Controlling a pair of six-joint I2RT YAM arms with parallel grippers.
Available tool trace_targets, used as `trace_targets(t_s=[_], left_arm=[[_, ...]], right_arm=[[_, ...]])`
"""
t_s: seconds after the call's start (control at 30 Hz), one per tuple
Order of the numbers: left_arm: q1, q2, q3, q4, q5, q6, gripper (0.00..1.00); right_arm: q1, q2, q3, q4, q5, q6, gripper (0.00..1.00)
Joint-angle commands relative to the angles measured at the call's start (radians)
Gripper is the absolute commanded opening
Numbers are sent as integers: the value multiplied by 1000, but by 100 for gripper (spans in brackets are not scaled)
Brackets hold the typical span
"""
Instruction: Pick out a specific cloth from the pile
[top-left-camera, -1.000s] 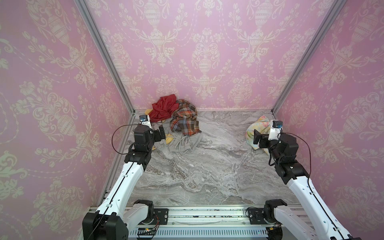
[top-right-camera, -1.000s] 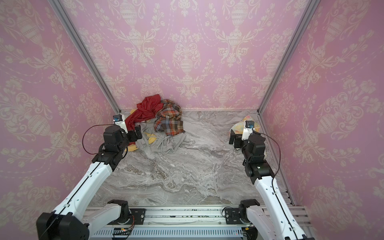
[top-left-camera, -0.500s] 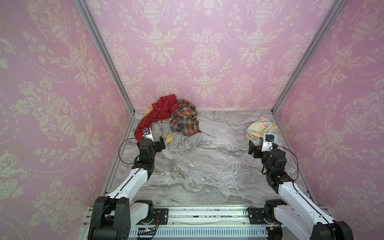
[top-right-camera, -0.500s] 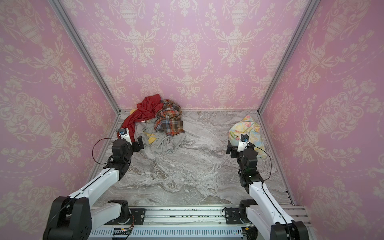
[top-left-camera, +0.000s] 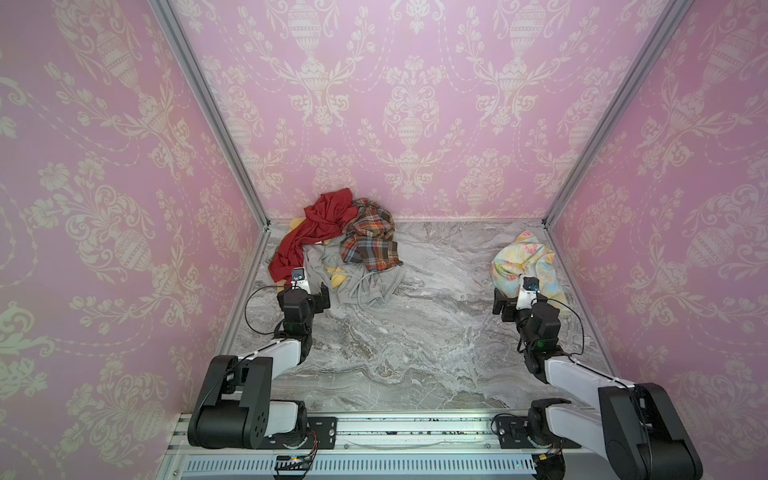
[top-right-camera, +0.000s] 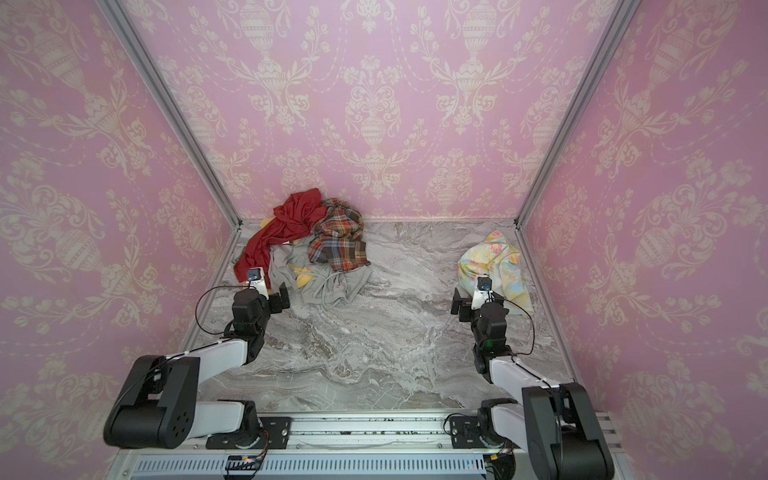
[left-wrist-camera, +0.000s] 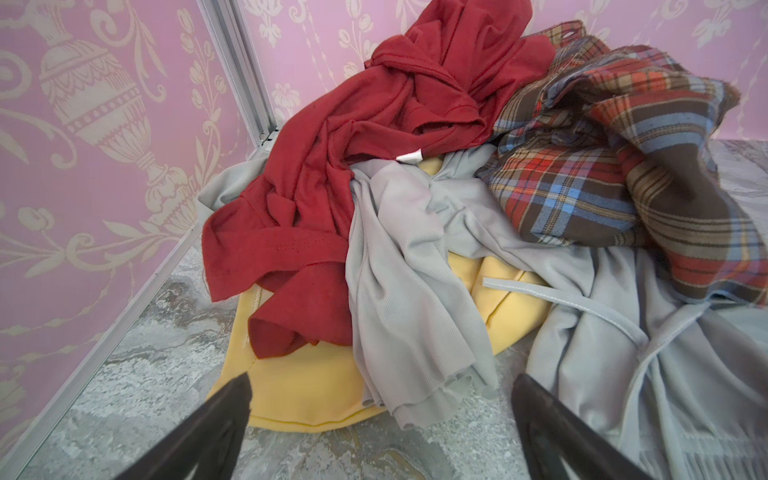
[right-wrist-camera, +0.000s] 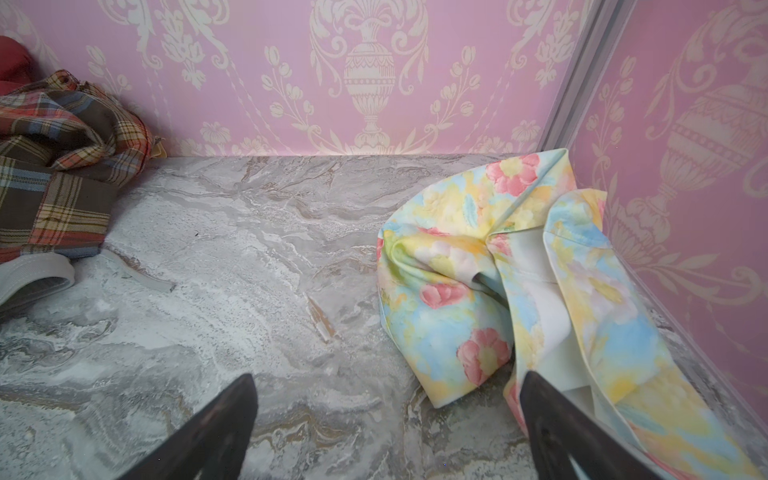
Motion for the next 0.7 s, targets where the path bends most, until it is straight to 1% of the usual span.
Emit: trace_targets(t_s=[0.0,0.1,0.13,0.4,0.53,0.67], left_arm=[[9,31,-16,95,-28,37,99],[9,68,-6,95,-39,47,99],[9,66,1,74,-30,45,99],[9,76,14,63,-15,49,99],[17,88,9,100,0,37,99],[31,93,20,84,15,25,99]], right_arm=[[-14,56,-2,117,-9,22,99],[-19,118,-4,179,-5,33,99],[-19,138,-2,193,-4,35,99],[-32,304,2,359,-30,55,100],[-33,342,-2,400,-30,54,100],[-33,375,-4,441,-39,54,100]])
